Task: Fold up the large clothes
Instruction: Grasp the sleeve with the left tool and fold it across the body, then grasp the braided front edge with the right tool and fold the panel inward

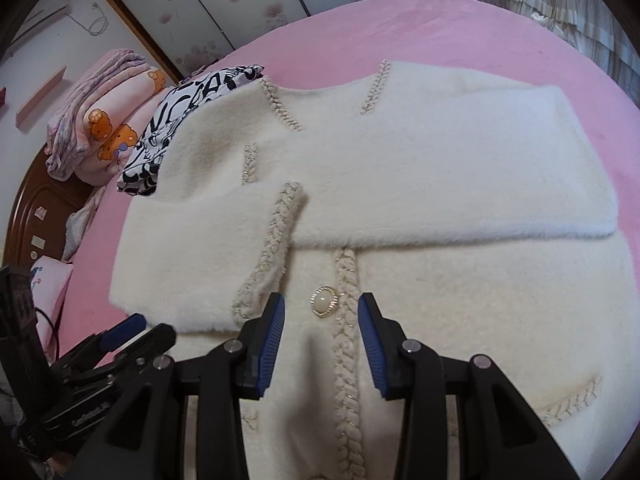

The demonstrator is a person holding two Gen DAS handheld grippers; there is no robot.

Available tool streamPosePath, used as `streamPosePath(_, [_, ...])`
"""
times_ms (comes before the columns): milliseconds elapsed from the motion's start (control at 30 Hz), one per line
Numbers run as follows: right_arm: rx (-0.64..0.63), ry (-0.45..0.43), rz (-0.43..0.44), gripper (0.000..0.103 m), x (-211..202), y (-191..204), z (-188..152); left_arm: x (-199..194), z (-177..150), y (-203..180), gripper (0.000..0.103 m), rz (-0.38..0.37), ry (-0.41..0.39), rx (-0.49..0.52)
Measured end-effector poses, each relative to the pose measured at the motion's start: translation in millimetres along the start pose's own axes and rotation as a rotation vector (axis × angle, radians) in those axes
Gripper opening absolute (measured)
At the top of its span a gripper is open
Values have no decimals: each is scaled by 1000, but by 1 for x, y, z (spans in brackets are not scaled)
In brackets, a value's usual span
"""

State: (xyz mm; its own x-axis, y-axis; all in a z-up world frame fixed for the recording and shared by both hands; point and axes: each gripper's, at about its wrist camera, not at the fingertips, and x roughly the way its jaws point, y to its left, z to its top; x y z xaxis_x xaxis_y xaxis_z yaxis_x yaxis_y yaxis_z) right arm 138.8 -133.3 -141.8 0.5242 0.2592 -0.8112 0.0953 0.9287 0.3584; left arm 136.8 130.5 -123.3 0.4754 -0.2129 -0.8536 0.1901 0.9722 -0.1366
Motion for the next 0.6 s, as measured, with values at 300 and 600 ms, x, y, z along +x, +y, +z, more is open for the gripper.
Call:
streamPosePath(300, [22, 77, 155, 38, 38, 21, 5, -10, -19, 50, 72, 47, 24, -121])
streamPosePath(600, [-48, 134, 171, 12, 86, 50, 22, 2, -23, 72, 72, 55, 40, -209])
